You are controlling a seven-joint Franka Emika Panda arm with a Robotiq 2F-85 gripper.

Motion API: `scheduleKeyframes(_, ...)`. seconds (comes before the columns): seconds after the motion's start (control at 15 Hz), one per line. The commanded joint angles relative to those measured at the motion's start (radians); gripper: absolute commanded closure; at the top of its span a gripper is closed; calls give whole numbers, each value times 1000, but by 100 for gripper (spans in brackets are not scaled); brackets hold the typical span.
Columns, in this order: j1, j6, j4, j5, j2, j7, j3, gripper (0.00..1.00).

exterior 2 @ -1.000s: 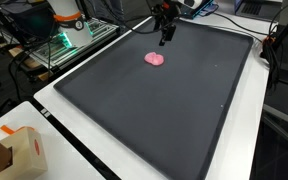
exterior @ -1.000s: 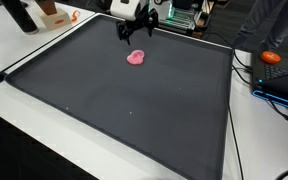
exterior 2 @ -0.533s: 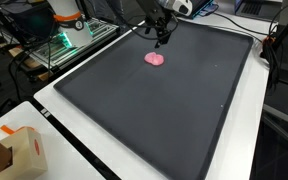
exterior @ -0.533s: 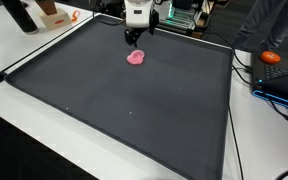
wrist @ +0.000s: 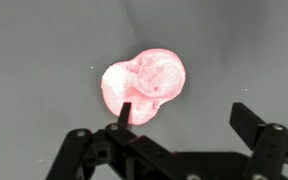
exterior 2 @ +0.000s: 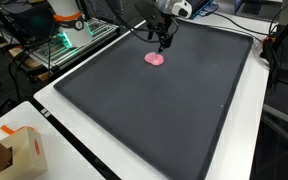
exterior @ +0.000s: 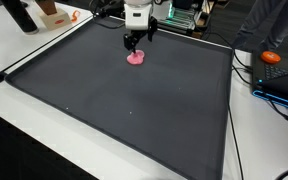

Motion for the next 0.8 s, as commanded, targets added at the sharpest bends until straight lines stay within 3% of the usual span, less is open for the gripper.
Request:
scheduleKeyframes(0.0, -7, 87, -38, -15, 15, 9, -5, 0)
scheduleKeyframes(0.27, -9, 145, -50, -34, 36, 17, -10, 0)
scheduleKeyframes(0.4, -7, 166, -55, -54, 43, 27, -17, 9)
scheduleKeyframes(0.53, -5, 186, -62, -75, 49, 36, -22, 23)
scheduleKeyframes(0.67, -5, 202, -70, -96, 53, 42, -25, 48)
scheduleKeyframes(0.73, -5, 211, -73, -106, 54, 48, -26, 55)
